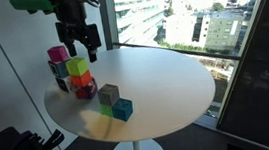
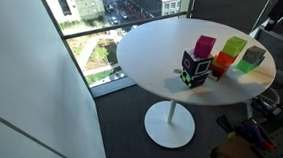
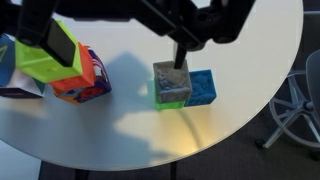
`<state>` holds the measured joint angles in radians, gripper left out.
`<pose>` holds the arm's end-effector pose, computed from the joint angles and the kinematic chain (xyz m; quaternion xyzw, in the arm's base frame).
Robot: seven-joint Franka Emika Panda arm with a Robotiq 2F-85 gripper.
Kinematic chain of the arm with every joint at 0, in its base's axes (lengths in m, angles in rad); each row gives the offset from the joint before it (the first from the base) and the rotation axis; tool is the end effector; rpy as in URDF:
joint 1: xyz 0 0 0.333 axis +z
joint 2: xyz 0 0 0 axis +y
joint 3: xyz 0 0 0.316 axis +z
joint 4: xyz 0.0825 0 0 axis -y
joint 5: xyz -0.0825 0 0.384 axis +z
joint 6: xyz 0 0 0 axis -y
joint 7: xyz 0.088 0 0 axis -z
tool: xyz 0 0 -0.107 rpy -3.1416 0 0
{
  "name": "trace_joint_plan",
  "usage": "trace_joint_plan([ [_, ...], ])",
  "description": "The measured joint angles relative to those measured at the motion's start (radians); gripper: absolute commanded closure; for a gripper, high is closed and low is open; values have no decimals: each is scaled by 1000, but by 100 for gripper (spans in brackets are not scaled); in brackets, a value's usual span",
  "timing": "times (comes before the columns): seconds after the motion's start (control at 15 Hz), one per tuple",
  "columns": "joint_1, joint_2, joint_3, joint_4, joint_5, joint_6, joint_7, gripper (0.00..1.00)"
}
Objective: Remove the gray block from the green block top and put it on the table behind the green block
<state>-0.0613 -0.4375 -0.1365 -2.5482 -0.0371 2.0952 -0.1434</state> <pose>0.3912 -0.0801 0.4176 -0.9998 0.0111 0.0070 0.0142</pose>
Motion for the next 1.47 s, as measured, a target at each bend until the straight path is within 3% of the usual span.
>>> trace_joint_plan([
  [1.47,-15,68,-12,-6,-46,35,-1,0],
])
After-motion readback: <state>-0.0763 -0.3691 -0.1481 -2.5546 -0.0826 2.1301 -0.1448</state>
